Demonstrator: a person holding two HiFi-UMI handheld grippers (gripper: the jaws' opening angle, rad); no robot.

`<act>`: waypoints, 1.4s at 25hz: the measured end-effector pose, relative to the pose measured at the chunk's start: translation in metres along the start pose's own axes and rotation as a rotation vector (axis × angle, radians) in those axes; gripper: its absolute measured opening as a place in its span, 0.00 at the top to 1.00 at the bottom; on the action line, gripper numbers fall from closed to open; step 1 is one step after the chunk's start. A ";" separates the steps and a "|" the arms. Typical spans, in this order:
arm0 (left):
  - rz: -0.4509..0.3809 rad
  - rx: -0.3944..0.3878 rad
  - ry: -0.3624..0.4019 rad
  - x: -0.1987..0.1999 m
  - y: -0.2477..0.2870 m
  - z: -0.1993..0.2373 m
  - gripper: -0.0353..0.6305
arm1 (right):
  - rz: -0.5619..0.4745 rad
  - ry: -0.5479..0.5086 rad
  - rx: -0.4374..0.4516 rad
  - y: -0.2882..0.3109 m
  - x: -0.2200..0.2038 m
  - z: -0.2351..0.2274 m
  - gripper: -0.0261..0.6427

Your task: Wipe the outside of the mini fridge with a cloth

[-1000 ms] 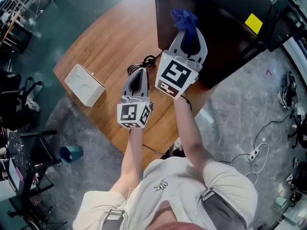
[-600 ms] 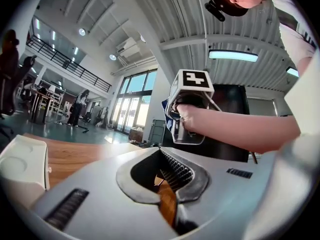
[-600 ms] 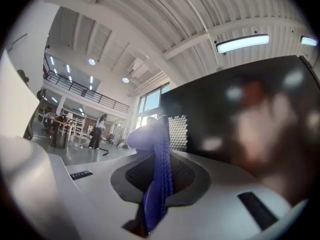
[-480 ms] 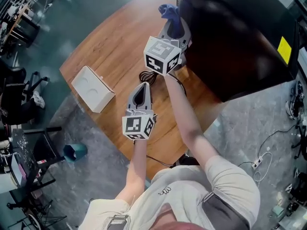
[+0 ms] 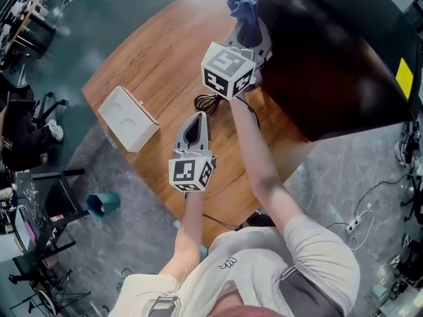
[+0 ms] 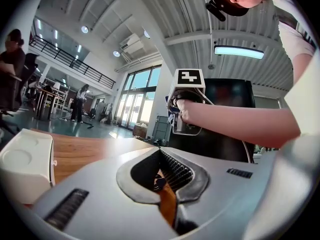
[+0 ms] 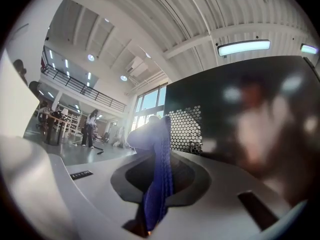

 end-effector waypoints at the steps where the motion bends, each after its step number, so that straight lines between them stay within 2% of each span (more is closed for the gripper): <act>1: -0.001 -0.001 -0.001 0.000 0.000 0.000 0.94 | 0.001 -0.001 -0.004 -0.001 0.000 -0.001 0.87; 12: -0.029 -0.030 -0.004 0.007 -0.009 -0.012 0.94 | 0.021 0.013 -0.070 -0.033 -0.005 -0.038 0.87; 19: -0.033 -0.076 0.007 0.012 -0.018 -0.029 0.94 | 0.023 0.025 -0.117 -0.063 0.000 -0.070 0.87; 35: -0.059 -0.190 0.019 0.021 -0.019 -0.079 0.94 | 0.002 -0.076 -0.240 -0.131 0.001 -0.157 0.87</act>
Point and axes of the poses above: the fingertips, and each gripper's own axes: y forward along the fingers, z to its left, x out of its top, the point moved 5 cm from there along -y, backward along the fingers, and after that the axes turned 4 degrees about z, right-handed, at the moved point
